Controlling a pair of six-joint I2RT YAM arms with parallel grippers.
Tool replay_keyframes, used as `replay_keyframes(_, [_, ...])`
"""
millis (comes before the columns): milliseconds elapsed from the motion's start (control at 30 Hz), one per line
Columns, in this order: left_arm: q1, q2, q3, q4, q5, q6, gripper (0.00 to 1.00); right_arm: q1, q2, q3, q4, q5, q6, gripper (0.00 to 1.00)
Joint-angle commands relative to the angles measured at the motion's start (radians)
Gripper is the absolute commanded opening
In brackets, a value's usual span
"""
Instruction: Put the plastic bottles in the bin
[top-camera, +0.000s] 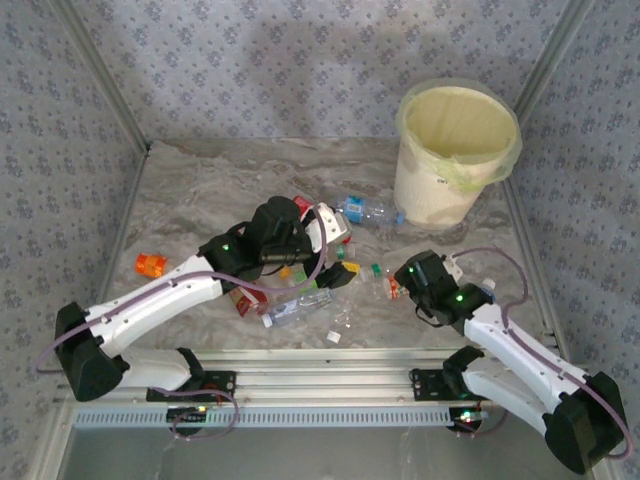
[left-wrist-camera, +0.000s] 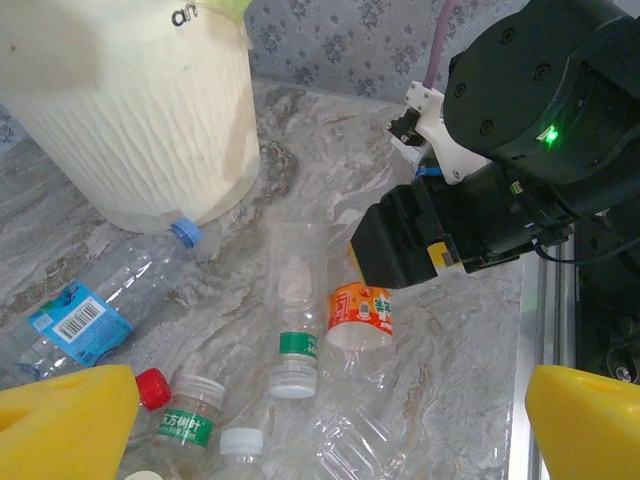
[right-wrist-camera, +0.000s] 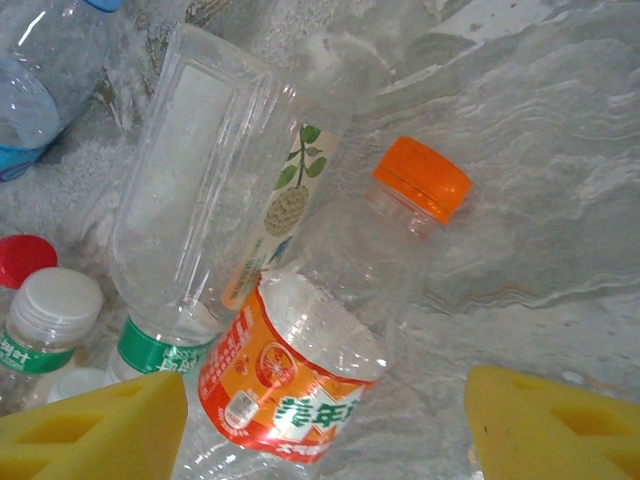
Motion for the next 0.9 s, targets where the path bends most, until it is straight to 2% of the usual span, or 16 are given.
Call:
replay_keyframes(0, [-0.008, 0.016, 0.014, -0.001, 0.022, -0.004, 0.99, 0.008, 0.016, -0.033, 0.075, 0.011, 0.062, 0.75])
replay_keyframes(500, [-0.044, 0.066, 0.069, -0.054, -0.016, -0.035, 1.00, 0.026, 0.134, -0.081, 0.225, 0.007, 0.090, 0.72])
replay_keyframes(867, [-0.074, 0.085, 0.072, -0.064, -0.021, -0.029, 0.99, 0.048, 0.211, -0.067, 0.247, 0.041, 0.093, 0.73])
